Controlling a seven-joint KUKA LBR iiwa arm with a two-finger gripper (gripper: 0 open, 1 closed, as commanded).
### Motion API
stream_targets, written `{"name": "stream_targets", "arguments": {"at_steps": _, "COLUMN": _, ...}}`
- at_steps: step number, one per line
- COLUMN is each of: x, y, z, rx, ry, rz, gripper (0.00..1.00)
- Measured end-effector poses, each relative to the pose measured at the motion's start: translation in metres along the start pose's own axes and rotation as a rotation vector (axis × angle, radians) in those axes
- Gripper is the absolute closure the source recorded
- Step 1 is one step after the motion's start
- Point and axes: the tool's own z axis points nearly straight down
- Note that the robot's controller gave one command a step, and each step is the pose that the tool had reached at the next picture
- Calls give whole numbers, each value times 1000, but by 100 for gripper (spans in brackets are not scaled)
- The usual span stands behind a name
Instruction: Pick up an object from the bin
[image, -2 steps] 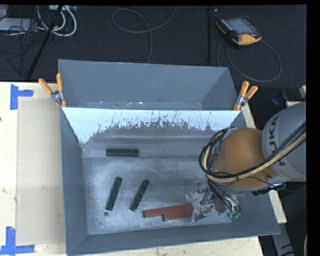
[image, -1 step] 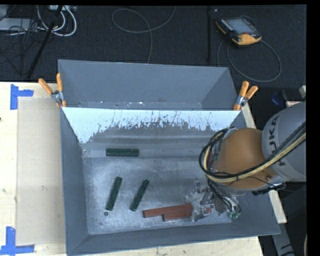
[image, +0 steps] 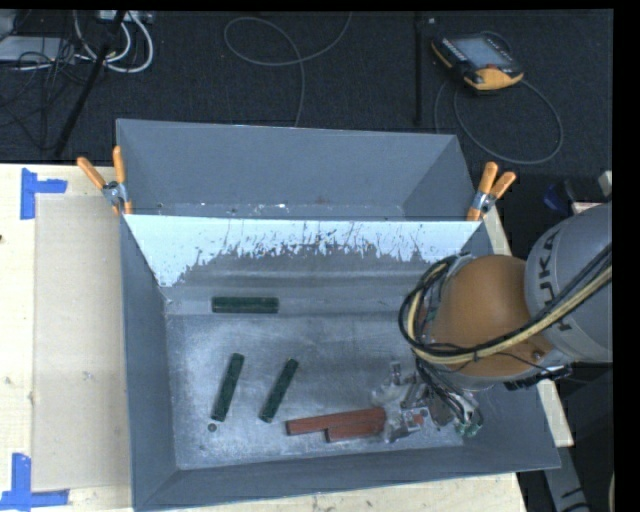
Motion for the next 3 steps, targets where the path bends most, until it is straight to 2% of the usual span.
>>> {"name": "stream_targets", "arguments": {"at_steps": 1, "x": -16, "y": -26, "z": -5, "rx": 0, "ry": -5, "rz": -220, "gripper": 100}}
{"name": "stream_targets", "arguments": {"at_steps": 2, "x": -13, "y": -16, "z": -14, "rx": 1, "ry": -4, "rz": -328, "gripper": 100}}
{"name": "stream_targets", "arguments": {"at_steps": 3, "x": 1, "y": -28, "z": -129, "rx": 1, "ry": -4, "rz": -142, "gripper": 100}}
